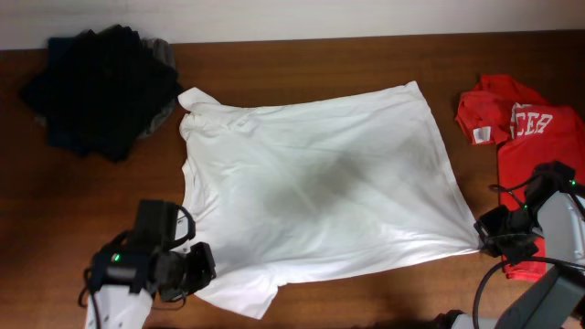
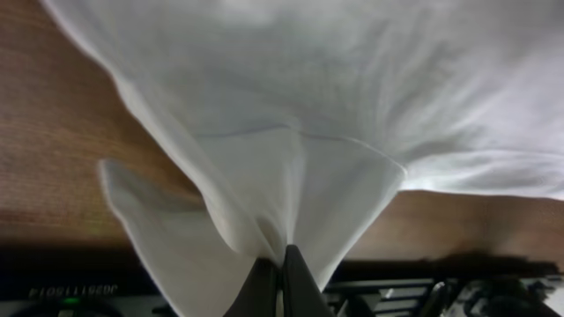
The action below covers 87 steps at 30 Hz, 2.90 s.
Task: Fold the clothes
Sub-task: 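Grasp the bottom right corner with the right gripper, then lift the bottom hem with both grippers and fold it upward over the shirt, then lay the folded hem down and release both grippers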
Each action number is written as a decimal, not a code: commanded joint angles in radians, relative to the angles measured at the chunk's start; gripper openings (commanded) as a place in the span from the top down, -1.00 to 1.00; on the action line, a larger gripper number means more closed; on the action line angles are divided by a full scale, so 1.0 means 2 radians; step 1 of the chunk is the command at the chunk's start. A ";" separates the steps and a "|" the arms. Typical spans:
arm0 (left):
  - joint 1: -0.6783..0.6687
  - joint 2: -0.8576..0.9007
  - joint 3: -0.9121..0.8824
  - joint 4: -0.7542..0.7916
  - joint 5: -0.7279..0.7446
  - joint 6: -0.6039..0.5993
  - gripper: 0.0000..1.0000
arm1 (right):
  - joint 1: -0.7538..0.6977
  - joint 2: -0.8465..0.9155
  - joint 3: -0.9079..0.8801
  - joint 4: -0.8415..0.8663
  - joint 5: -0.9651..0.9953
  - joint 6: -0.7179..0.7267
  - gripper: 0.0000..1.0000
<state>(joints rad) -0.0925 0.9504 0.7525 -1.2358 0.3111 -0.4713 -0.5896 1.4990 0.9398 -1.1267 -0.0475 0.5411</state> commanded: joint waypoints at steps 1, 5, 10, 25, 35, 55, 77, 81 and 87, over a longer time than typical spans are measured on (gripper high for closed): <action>0.000 -0.046 0.024 -0.007 -0.009 0.009 0.98 | -0.004 -0.006 0.019 -0.009 -0.011 -0.005 0.92; 0.001 -0.082 0.026 -0.003 -0.044 0.007 0.98 | -0.004 -0.023 0.036 -0.025 -0.025 -0.005 0.92; 0.001 -0.091 0.026 0.023 -0.110 -0.034 0.98 | -0.004 -0.045 0.064 -0.032 -0.025 -0.005 0.92; 0.001 0.001 0.026 0.166 -0.195 -0.038 0.98 | 0.065 -0.047 0.080 0.112 -0.072 -0.006 0.92; 0.001 0.122 0.026 0.272 -0.203 -0.038 0.98 | 0.128 -0.028 0.080 0.188 -0.023 -0.001 0.92; 0.001 0.252 0.026 0.431 -0.236 -0.037 0.98 | 0.136 0.083 0.080 0.288 -0.027 0.008 0.92; 0.002 0.253 0.026 0.464 -0.271 -0.037 -0.50 | 0.197 0.086 0.082 0.318 0.021 0.008 -0.97; 0.008 0.235 0.038 0.435 -0.255 -0.036 -0.52 | 0.186 0.080 0.118 0.256 0.023 0.006 -0.97; 0.005 0.200 0.048 0.410 -0.134 0.039 0.48 | 0.193 0.077 0.169 0.184 -0.066 -0.076 -0.36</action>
<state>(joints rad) -0.0818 1.3926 0.8112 -0.4061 -0.1436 -0.5053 -0.2203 1.6680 1.2358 -0.7364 -0.0509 0.5053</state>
